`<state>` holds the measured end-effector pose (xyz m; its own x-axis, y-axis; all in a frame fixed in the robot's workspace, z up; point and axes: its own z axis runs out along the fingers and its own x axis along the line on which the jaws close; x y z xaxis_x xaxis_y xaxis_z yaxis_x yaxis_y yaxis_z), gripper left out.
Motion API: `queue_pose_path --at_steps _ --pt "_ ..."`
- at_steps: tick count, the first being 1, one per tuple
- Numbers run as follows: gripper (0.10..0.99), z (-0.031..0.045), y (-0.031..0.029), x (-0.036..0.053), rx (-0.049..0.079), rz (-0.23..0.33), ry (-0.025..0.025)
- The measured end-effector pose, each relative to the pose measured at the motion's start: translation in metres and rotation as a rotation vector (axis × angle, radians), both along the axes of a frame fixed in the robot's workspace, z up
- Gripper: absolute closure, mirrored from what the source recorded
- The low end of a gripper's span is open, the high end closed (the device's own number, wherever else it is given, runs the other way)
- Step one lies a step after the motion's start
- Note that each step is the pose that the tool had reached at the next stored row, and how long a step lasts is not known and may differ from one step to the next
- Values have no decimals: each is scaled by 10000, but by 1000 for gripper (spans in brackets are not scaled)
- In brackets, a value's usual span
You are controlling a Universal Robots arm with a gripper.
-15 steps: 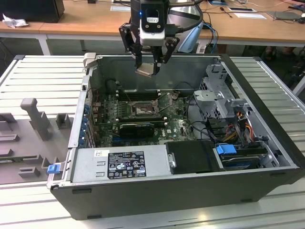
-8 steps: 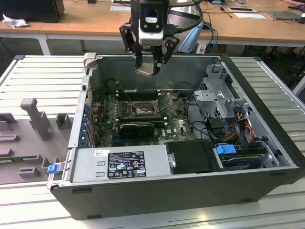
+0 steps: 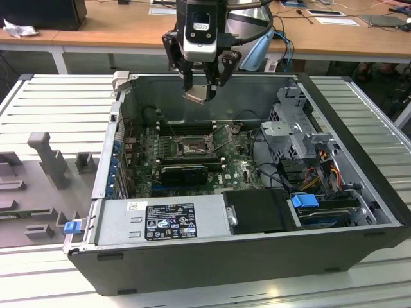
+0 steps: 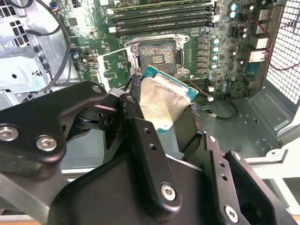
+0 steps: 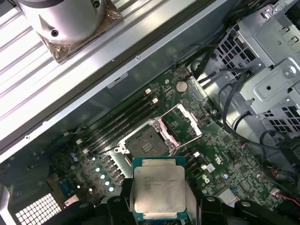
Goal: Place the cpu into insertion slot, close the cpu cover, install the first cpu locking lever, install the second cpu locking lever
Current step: 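Place the cpu into insertion slot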
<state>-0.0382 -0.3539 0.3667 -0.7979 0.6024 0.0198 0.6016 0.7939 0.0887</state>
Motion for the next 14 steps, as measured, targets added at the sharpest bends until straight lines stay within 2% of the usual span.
queue_pose_path --at_steps 14 --pt "561 0 0 0 -1 -664 0"
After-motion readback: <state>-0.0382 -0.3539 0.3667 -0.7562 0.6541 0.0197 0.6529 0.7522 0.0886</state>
